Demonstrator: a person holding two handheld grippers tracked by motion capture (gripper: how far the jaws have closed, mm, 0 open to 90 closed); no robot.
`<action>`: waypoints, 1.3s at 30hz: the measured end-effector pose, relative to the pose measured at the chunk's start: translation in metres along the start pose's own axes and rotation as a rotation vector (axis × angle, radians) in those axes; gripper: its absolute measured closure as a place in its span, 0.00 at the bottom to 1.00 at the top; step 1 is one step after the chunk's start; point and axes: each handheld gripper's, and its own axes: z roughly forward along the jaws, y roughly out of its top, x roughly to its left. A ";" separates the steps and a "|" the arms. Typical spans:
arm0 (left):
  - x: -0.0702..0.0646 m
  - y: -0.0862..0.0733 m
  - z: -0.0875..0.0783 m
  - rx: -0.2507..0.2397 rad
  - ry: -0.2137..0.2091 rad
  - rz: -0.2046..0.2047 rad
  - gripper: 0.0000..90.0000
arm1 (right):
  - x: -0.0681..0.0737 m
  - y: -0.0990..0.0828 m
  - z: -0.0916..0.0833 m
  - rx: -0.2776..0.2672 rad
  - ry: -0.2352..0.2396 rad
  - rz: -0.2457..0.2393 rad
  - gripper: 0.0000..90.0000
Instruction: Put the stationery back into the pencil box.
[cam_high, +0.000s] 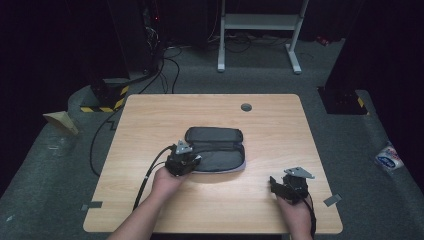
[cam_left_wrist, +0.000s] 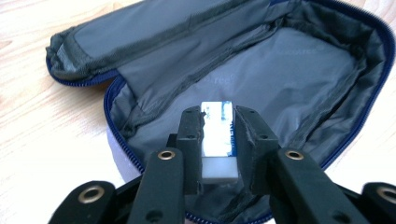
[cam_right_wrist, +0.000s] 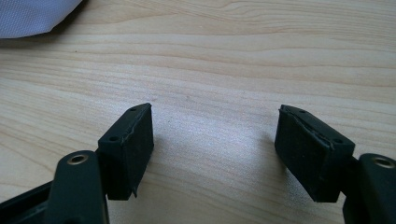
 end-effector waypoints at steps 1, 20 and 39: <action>0.001 -0.001 0.000 -0.001 0.000 0.002 0.79 | 0.000 0.000 0.000 0.000 0.000 0.000 0.31; 0.000 0.006 -0.006 -0.077 -0.004 -0.011 0.60 | 0.000 0.000 0.000 -0.001 -0.001 -0.003 0.31; 0.002 0.002 -0.016 -0.100 -0.017 -0.025 0.22 | 0.000 0.000 0.000 -0.001 -0.001 -0.005 0.31</action>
